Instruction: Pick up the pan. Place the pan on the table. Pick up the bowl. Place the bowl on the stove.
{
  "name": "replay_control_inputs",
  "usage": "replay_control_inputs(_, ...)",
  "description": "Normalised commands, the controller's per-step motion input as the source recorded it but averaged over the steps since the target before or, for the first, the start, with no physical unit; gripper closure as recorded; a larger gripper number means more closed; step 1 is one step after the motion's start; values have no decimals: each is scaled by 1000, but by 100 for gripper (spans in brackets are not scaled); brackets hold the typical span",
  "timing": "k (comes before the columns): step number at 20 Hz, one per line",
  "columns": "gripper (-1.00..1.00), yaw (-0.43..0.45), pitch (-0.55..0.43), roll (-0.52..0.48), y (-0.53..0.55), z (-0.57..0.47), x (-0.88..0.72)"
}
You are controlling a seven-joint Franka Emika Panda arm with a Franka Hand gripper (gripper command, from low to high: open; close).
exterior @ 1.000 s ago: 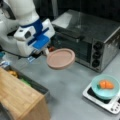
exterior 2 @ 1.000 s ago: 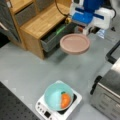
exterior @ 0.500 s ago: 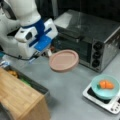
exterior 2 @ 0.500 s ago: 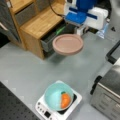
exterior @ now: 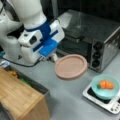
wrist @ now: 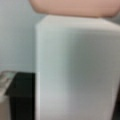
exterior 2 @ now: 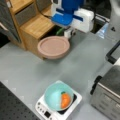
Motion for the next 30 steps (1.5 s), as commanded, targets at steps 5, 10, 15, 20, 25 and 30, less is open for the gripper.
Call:
replay_control_inputs(5, 100, 22, 157, 27, -300, 187, 567)
replay_control_inputs(10, 100, 71, 131, 34, -302, 169, 516)
replay_control_inputs(15, 100, 117, 108, 52, -287, 171, 479)
replay_control_inputs(20, 100, 103, 96, 44, -239, 121, 566)
replay_control_inputs(25, 100, 163, 145, 79, -180, 164, 544)
replay_control_inputs(30, 100, 120, 218, 118, -91, 243, 433)
